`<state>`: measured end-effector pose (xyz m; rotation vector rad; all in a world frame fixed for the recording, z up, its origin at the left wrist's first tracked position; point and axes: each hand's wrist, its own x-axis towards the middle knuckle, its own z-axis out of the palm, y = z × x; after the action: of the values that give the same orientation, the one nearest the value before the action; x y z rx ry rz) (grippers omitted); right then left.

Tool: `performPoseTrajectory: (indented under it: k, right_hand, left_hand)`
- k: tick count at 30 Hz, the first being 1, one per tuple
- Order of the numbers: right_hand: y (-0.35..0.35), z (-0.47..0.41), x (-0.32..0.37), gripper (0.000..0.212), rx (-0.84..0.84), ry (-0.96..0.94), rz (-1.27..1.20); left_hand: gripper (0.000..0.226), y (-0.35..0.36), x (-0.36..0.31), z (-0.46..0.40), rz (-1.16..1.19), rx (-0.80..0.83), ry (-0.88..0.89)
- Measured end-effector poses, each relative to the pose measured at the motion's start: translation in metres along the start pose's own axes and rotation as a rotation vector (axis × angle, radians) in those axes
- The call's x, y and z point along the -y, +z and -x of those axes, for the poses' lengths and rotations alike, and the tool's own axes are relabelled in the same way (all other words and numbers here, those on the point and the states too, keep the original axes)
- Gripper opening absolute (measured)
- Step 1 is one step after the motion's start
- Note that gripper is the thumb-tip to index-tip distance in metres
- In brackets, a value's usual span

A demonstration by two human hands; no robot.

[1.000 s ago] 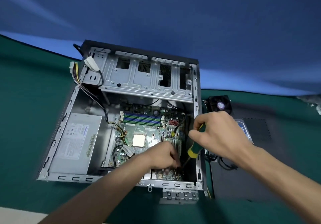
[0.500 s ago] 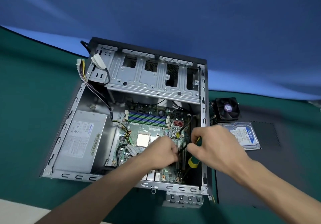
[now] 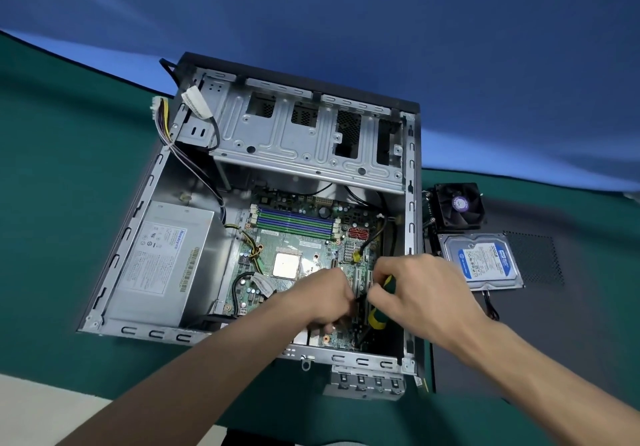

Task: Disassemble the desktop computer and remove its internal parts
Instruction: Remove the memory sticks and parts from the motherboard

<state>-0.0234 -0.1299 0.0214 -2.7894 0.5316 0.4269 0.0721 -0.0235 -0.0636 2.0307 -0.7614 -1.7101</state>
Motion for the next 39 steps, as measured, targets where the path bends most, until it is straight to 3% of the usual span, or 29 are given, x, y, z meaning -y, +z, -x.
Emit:
performPoseTrajectory:
  k: [11,18,21,25,29,33,37,39]
  right_hand:
    - [-0.001,0.005,-0.001,0.020,-0.024,0.003,0.004]
    - [-0.004,0.007,0.001,0.015,-0.008,-0.014,0.009]
    - [-0.007,0.010,0.003,0.015,0.048,-0.074,-0.016]
    - [-0.016,0.012,0.009,0.034,0.150,-0.132,-0.113]
    - [-0.018,0.014,0.017,0.017,0.216,-0.135,-0.121]
    - [-0.021,0.019,0.019,0.026,0.349,-0.170,-0.106]
    - [-0.022,0.024,0.019,0.028,0.267,-0.082,-0.046]
    - [-0.021,0.025,0.016,0.018,0.259,-0.066,-0.080]
  left_hand:
    - [0.032,0.001,-0.001,-0.002,0.011,0.057,-0.056]
    - [0.024,0.001,-0.001,-0.002,-0.026,0.032,-0.047]
    - [0.025,0.001,-0.001,-0.003,-0.064,0.033,-0.035]
    - [0.018,0.001,0.000,-0.004,-0.101,0.027,0.012]
    - [0.019,-0.001,-0.001,-0.004,-0.085,0.030,0.008]
    - [0.022,0.000,-0.001,-0.003,-0.098,0.024,0.033]
    - [0.019,-0.001,-0.001,-0.002,-0.119,0.027,0.018]
    - [0.021,-0.001,-0.002,-0.002,-0.097,0.041,0.004]
